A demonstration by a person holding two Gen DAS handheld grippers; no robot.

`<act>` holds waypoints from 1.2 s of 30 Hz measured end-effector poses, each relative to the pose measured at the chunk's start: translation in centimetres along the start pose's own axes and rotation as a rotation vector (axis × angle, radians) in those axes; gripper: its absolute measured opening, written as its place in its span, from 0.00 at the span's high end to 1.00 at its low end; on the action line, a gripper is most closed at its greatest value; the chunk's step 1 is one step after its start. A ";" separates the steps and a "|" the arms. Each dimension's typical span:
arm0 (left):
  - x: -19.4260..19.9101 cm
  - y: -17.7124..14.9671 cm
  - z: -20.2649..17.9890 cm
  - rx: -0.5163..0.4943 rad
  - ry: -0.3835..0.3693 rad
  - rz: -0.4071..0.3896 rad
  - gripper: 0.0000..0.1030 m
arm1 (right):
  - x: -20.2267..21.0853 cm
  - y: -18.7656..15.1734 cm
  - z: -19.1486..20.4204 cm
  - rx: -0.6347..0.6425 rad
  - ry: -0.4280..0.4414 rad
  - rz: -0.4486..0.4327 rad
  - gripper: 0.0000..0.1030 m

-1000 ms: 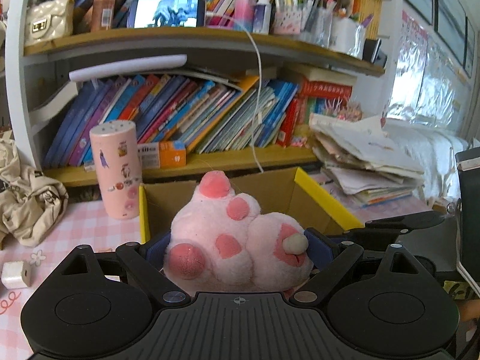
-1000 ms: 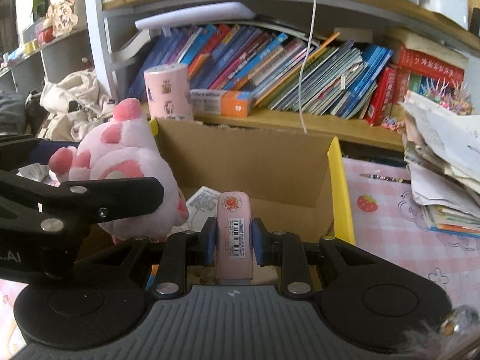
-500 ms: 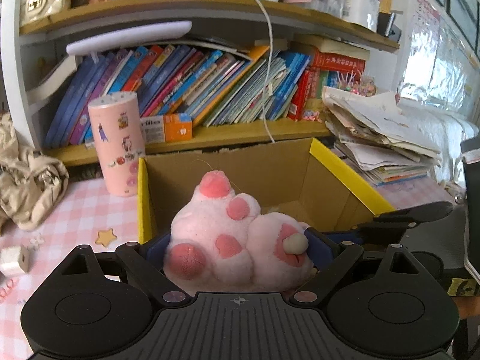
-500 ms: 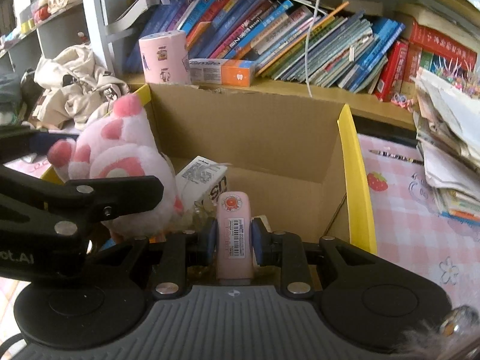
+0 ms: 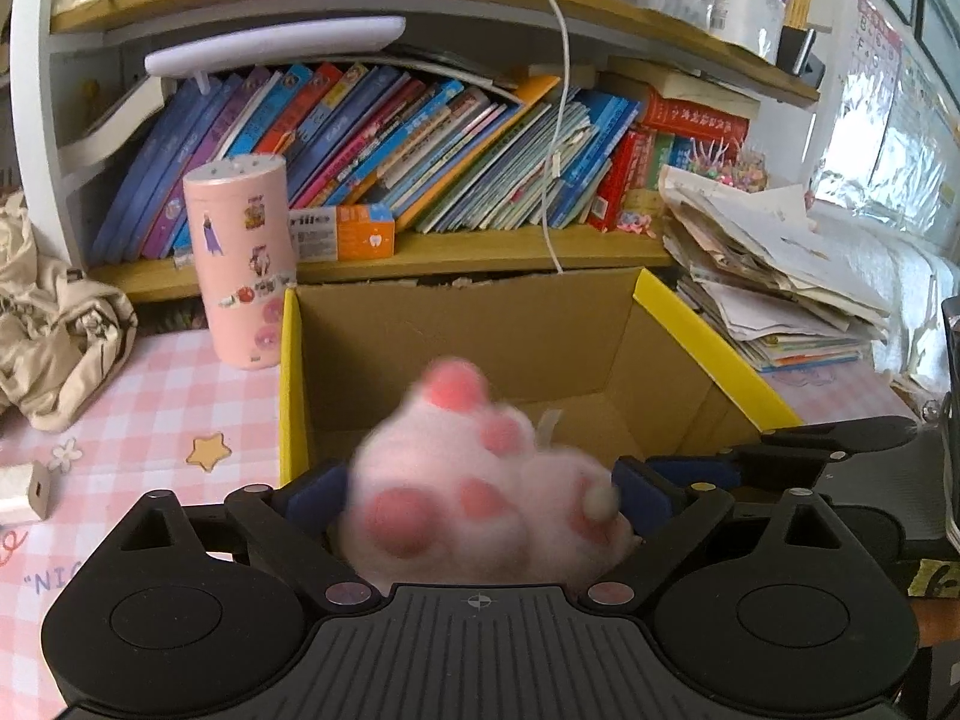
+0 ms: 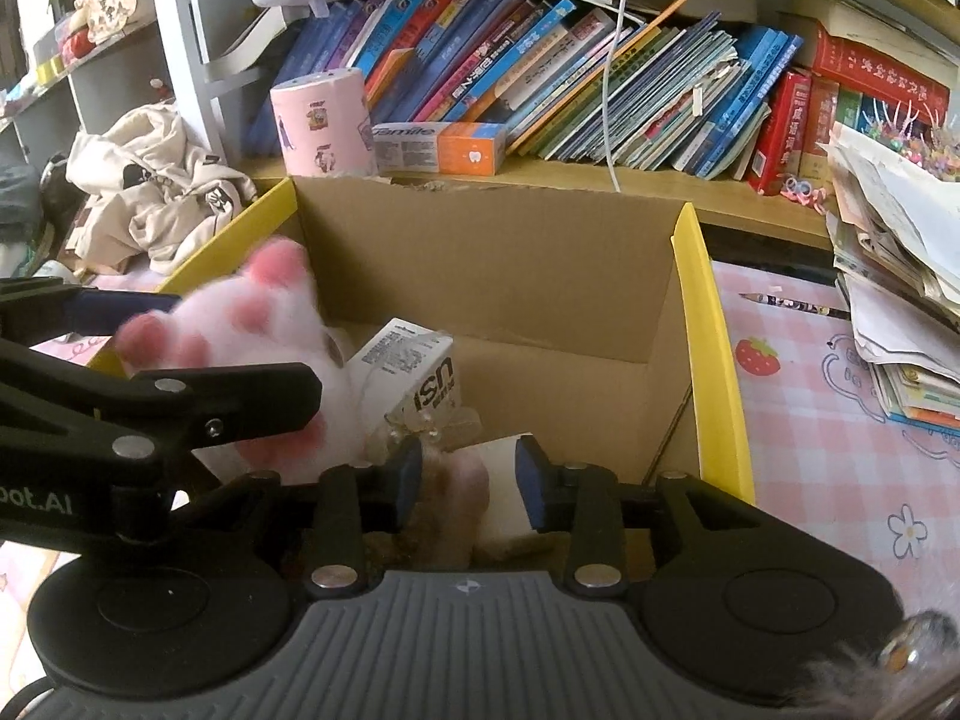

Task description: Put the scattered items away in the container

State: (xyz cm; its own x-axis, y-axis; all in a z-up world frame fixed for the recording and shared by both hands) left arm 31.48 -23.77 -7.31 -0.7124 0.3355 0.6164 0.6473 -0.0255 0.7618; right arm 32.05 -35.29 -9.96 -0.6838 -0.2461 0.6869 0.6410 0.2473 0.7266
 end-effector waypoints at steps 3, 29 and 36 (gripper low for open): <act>0.5 0.3 -0.4 -0.013 -0.003 -0.026 0.06 | 0.3 0.2 -0.1 -0.007 -0.003 -0.013 0.64; 6.2 1.1 -1.1 -0.010 0.019 -0.175 0.03 | 4.3 0.1 0.1 -0.029 -0.079 -0.102 0.37; 8.0 0.0 -0.9 -0.019 0.017 -0.191 0.03 | 6.2 -0.4 0.0 -0.055 -0.143 -0.137 0.36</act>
State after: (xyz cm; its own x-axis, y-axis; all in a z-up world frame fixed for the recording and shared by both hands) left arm 25.55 -21.91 -2.19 -0.8266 0.3199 0.4630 0.4944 0.0197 0.8690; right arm 27.56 -36.95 -5.99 -0.8058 -0.1371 0.5760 0.5541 0.1687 0.8152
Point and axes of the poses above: each gripper's, at about its wrist camera, not at the fingertips, and x roughly against the way its jaws point, z to its left, y to its top, the point moved 10 cm from there along -x, roughly the way its jaws point, and after that the axes turned 7 degrees about x, right-handed, at the moved point
